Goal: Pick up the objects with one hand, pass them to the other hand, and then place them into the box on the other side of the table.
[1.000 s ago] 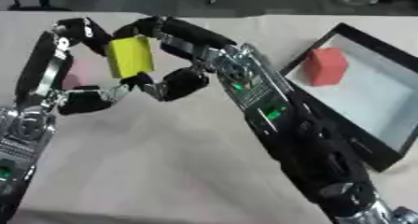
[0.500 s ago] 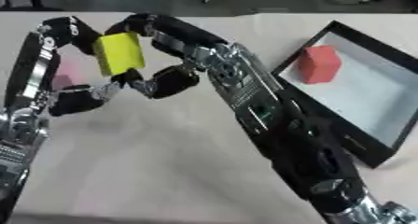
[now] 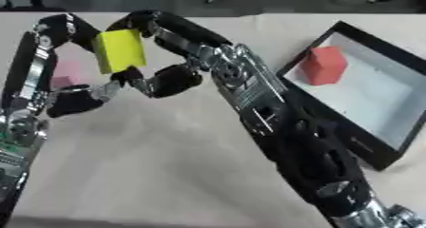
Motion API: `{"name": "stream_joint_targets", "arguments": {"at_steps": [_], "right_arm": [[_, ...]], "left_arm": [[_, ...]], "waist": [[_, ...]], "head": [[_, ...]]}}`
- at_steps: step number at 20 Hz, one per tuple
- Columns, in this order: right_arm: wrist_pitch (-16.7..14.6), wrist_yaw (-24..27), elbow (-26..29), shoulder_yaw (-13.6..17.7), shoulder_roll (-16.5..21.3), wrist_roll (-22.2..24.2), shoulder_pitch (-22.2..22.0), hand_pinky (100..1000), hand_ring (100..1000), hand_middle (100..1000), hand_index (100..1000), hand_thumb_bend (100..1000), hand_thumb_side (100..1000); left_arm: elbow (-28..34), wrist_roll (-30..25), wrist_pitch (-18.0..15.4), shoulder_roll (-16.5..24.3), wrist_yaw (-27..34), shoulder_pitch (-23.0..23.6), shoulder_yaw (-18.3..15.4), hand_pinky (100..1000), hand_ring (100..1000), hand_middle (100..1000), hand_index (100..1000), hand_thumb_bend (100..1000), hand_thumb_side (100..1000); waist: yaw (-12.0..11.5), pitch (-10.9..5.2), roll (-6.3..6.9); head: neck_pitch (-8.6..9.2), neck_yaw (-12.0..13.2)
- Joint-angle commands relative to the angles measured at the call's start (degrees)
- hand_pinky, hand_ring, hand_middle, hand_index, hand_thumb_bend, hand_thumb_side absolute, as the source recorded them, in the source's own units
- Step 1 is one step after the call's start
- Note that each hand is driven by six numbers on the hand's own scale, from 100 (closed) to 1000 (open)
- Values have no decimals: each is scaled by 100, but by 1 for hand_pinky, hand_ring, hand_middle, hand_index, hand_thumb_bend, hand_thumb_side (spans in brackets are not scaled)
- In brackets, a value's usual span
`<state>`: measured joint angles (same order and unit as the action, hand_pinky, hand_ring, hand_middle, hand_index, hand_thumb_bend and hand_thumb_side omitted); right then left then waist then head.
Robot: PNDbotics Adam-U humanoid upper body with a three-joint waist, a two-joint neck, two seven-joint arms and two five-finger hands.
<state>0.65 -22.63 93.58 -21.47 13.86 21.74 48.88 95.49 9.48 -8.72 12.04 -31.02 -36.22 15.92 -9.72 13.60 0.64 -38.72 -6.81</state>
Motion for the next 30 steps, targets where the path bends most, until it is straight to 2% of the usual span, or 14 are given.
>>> {"name": "stream_joint_targets", "arguments": {"at_steps": [1,5,7,10,18,30], "right_arm": [[170,133,-46,47,88,-95,75,862,837,427,543,100,100],[227,245,6,61,125,-64,71,860,831,415,532,100,100],[259,295,34,86,141,-56,67,861,832,414,532,100,100],[333,380,80,131,172,-56,55,862,833,412,531,100,100],[510,578,196,240,239,-130,29,862,835,413,532,100,100],[805,1020,514,516,506,-302,-103,870,843,420,539,100,100]], "left_arm": [[406,-59,-73,-71,27,-126,87,615,539,593,699,468,100],[380,-142,-27,-20,-154,-107,43,693,665,712,797,721,100],[359,-179,23,13,-305,-93,3,718,703,743,825,813,100],[338,-181,97,75,-516,-55,-67,730,717,752,837,875,100],[256,-138,257,297,-643,69,-268,740,727,760,852,931,100],[43,259,705,671,-492,326,-717,732,721,754,865,923,100]], "waist": [[5,-5,-21],[14,-13,-20],[15,-18,-19],[17,-28,-17],[20,-63,11],[133,-146,57]], "head": [[-20,-16],[-22,-6],[-22,-4],[-22,-1],[-49,-48],[-154,-143]]}}
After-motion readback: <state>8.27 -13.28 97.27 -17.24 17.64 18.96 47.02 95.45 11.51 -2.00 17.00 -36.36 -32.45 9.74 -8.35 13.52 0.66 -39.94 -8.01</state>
